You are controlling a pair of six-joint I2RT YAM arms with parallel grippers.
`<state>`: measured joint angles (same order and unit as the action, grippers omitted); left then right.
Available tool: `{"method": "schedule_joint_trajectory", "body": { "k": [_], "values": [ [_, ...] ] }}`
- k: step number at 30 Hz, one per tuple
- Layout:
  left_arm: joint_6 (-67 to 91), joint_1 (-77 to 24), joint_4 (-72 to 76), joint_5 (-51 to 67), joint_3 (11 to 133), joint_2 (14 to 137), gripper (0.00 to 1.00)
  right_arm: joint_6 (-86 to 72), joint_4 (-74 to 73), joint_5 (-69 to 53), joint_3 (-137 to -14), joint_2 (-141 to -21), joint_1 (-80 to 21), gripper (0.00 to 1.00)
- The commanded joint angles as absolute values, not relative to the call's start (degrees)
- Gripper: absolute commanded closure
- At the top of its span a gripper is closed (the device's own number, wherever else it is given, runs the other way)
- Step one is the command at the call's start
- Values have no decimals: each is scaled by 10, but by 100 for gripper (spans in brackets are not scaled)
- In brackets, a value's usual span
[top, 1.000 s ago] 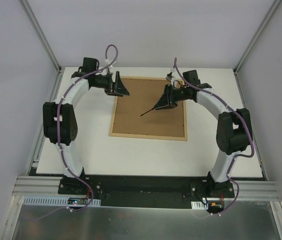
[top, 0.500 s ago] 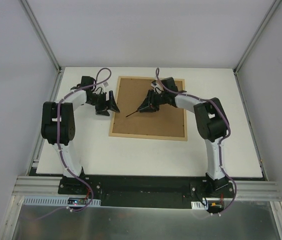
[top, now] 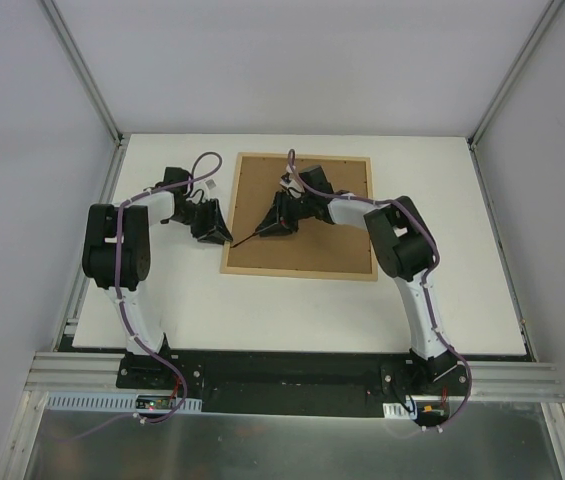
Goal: Take the photo out of the frame
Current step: Release the photo frame item from the photo frame.
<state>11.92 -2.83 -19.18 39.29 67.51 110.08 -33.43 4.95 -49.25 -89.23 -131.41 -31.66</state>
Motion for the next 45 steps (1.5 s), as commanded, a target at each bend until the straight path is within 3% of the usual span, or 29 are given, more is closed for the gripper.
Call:
{"method": "schedule_joint_trajectory", "body": {
  "k": [1, 13, 22, 27, 34, 36, 39, 41, 45],
  "values": [
    [134, -31, -183, 410, 667, 1088, 71, -347, 76, -503, -922, -1327, -323, 99],
    [147, -31, -178, 402, 657, 1092, 80, -353, 90, -503, -889, -1325, -332, 99],
    [161, -32, -172, 392, 650, 1090, 99, -392, 113, -470, -853, -1292, -377, 100],
    [168, -34, -167, 383, 641, 1081, 100, -253, -136, -375, -962, -1242, -403, 99],
    [171, -56, -163, 371, 638, 1064, 100, -220, -242, -311, -1056, -1252, -439, 100],
    [171, -56, -162, 366, 639, 1059, 95, -217, -244, -314, -1061, -1252, -439, 99],
    [163, -52, -163, 352, 651, 1053, 73, -204, -247, -344, -1070, -1240, -408, 100],
    [157, -41, -166, 353, 672, 1056, 65, -198, -223, -386, -1059, -1224, -368, 100],
    [151, -27, -175, 362, 736, 1094, 62, -256, -114, -470, -1008, -1209, -274, 100]
  ]
}}
